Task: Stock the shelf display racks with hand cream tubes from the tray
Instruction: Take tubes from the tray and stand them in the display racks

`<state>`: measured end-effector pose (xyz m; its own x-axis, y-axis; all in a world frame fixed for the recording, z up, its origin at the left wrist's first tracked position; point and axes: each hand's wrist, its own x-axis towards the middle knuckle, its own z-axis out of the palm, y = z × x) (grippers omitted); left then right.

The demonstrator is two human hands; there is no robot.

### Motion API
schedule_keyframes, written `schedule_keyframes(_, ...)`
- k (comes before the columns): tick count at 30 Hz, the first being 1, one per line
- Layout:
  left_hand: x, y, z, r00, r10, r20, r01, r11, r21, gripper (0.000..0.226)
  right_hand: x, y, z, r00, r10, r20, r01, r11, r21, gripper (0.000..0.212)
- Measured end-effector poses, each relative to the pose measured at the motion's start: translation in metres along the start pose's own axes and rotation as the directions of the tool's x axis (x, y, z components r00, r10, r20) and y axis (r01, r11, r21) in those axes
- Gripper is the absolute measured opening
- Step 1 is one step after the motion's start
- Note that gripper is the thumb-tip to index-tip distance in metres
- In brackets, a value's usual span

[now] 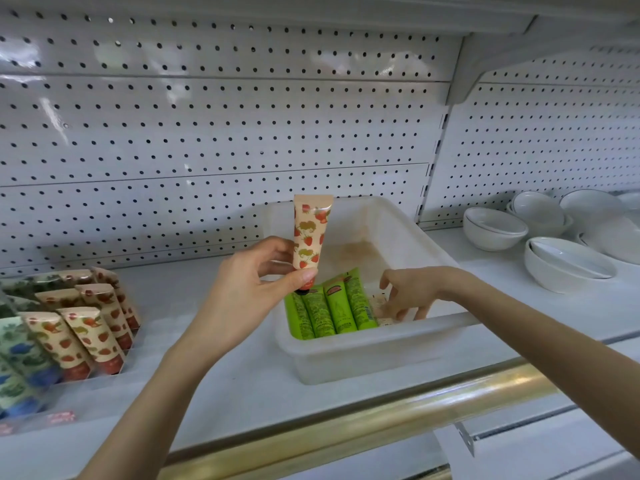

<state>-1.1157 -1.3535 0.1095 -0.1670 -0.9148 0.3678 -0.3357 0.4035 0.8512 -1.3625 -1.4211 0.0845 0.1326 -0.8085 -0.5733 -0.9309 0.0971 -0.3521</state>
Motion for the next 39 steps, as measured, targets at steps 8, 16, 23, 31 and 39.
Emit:
schedule_keyframes(8,0.001,-0.002,0.003,1.000,-0.012,-0.010,0.012,1.000,-0.025,0.034,0.002,-0.005,0.007,0.999,0.051,-0.006,-0.051,0.978,-0.201,0.060)
schedule_keyframes(16,0.002,-0.001,0.006,0.999,-0.026,-0.047,0.021,0.994,-0.109,0.027,0.002,-0.001,0.007,0.990,-0.015,-0.140,-0.042,0.917,-0.396,0.043)
schedule_keyframes(23,-0.003,0.008,0.008,0.991,-0.055,-0.122,0.028,0.977,-0.212,0.032,0.006,0.002,0.003,0.922,-0.202,-0.332,0.095,0.945,-0.312,0.021)
schedule_keyframes(31,-0.026,0.018,0.001,0.971,-0.077,-0.228,0.019,0.969,-0.247,0.025,-0.023,-0.016,-0.014,0.717,-0.358,-0.597,0.645,0.667,0.374,0.008)
schedule_keyframes(39,-0.062,0.024,-0.023,0.936,-0.086,-0.343,0.032,0.987,-0.160,0.022,-0.054,-0.054,-0.009,0.600,-0.449,-0.662,0.798,0.390,0.459,0.008)
